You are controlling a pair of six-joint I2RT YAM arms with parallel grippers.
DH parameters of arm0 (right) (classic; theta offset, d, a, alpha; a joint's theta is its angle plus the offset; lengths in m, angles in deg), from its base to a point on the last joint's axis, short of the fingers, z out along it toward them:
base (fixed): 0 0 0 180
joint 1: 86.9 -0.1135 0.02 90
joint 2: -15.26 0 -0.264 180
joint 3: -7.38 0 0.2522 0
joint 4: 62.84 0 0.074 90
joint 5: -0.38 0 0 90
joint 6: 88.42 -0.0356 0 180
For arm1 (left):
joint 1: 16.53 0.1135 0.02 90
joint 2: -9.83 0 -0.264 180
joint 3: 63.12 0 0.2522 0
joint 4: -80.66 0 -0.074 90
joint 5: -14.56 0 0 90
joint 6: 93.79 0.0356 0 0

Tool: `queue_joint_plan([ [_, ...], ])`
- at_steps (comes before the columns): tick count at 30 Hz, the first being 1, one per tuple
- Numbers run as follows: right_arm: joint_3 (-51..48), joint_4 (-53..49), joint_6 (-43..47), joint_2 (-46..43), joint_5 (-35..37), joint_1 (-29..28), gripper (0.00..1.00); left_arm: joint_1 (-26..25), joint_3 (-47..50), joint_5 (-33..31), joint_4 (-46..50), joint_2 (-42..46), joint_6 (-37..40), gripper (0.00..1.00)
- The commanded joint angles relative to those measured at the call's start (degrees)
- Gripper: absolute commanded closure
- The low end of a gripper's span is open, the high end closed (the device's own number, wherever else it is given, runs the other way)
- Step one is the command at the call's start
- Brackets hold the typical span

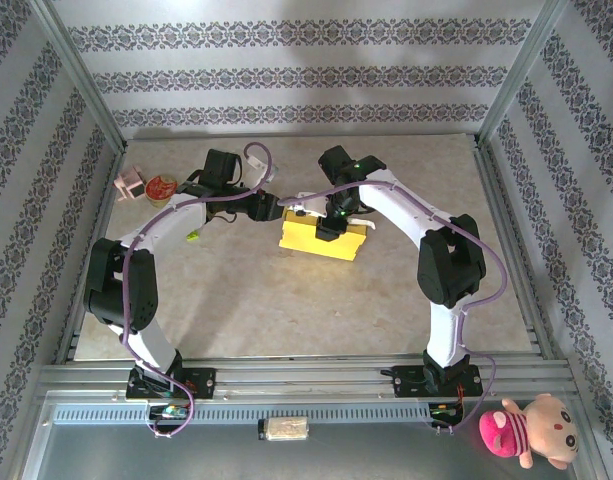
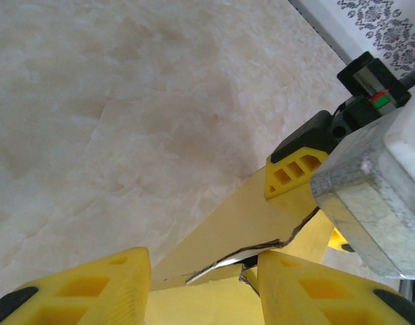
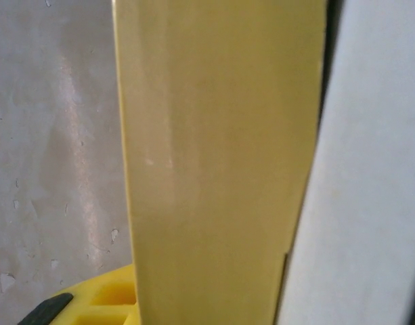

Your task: Fold the paper box

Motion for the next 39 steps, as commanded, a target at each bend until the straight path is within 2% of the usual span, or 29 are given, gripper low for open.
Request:
queue_joint_plan([
  [1, 0.2, -4.1, 0.9, 1.2, -4.5, -0.5, 0.7, -1.2, 0.0, 4.9, -3.3, 1.7, 5.2, 0.55],
  [9, 0.5, -4.9, 1.1, 1.1, -5.1, -0.4, 0.7, -1.2, -2.1, 6.7, 3.2, 2.0, 18.4, 0.55],
  [13, 0.7, -5.2, 1.0, 1.1, -5.1, -0.4, 0.7, -1.2, -6.1, 8.8, 8.3, -0.5, 20.8, 0.58],
  [17, 0.7, -5.3, 0.9, 1.1, -5.2, -0.4, 0.71, -1.4, -7.5, 8.7, 10.2, -2.1, 20.4, 0.68],
  [19, 0.6, -5.3, 1.0, 1.1, -5.2, -0.4, 0.71, -1.6, -7.0, 8.3, 10.0, -2.0, 20.1, 0.7],
  [21, 0.7, -5.3, 0.9, 1.2, -5.2, -0.4, 0.71, -1.7, -6.4, 8.1, 9.7, -1.8, 19.8, 0.68],
  [24, 1.0, -5.5, 0.8, 1.4, -5.2, -0.4, 0.71, -1.7, -5.7, 7.6, 9.9, -1.3, 19.8, 0.54],
  [30, 1.2, -5.7, 0.9, 1.6, -5.4, -0.4, 0.71, -1.6, -6.3, 4.7, 13.1, -1.8, 22.2, 0.54],
  [33, 1.0, -5.8, 0.8, 1.6, -5.3, -0.4, 0.71, -1.5, -7.1, 4.0, 14.9, -2.8, 23.3, 0.56],
  [39, 1.2, -5.9, 0.7, 1.8, -5.4, -0.4, 0.71, -1.5, -6.9, 4.0, 14.3, -3.1, 22.8, 0.72],
])
